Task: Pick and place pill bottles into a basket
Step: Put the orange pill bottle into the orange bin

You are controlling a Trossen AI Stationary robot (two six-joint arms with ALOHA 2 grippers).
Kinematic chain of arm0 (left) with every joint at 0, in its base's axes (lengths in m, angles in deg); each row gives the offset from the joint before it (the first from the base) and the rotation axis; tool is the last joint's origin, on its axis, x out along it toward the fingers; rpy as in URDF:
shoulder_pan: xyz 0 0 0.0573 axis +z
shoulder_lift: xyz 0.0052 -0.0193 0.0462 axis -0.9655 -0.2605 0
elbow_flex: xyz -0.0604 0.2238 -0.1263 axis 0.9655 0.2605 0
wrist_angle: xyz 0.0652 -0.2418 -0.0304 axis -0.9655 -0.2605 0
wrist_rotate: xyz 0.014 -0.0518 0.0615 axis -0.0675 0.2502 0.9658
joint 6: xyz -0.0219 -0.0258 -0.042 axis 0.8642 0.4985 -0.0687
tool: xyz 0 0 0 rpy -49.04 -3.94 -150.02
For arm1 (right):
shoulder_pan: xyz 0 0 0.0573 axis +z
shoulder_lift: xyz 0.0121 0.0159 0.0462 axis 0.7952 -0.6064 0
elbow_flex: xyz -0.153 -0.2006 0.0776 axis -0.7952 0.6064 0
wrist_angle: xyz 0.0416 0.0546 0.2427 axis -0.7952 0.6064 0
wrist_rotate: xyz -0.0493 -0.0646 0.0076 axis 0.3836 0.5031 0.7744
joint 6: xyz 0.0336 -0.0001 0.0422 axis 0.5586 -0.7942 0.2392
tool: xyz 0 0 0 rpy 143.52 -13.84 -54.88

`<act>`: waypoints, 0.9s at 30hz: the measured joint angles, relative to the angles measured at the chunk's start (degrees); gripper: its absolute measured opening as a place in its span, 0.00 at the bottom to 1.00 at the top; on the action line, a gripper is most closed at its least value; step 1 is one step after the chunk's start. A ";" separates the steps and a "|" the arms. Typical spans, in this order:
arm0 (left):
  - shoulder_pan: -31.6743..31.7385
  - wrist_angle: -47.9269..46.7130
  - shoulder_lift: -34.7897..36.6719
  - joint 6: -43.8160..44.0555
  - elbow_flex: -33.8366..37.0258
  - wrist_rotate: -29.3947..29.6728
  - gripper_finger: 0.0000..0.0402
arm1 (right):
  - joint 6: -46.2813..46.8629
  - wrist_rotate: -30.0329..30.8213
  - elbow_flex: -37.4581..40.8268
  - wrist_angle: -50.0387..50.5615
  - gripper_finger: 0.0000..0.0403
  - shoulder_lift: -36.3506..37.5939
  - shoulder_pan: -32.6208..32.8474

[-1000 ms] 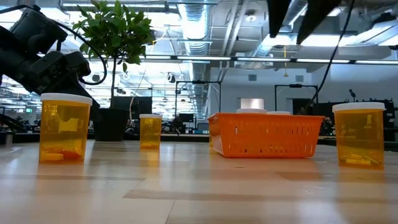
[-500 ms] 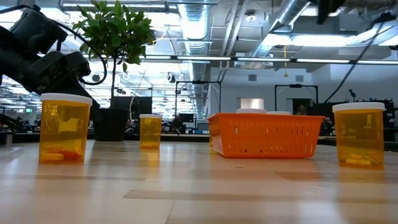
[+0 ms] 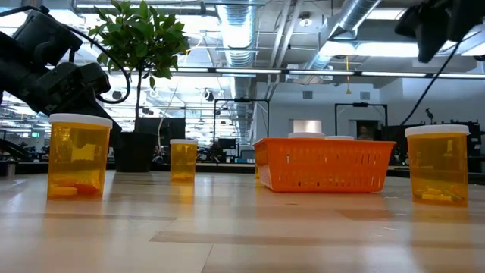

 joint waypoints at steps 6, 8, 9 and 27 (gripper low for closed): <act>-0.01 0.00 0.01 0.00 0.00 0.01 0.61 | -0.01 -4.97 -0.08 -3.42 0.65 -9.03 0.90; -0.01 0.00 0.01 0.01 0.00 0.00 0.61 | 0.79 -6.35 -0.86 -3.86 0.67 -12.46 1.29; -0.02 0.00 0.00 0.00 0.00 0.00 0.61 | 1.35 -6.59 -1.47 -3.83 0.67 -14.03 1.51; -0.02 0.00 0.01 0.00 0.00 0.00 0.61 | 1.30 -7.88 -14.55 -0.93 0.68 -31.93 1.51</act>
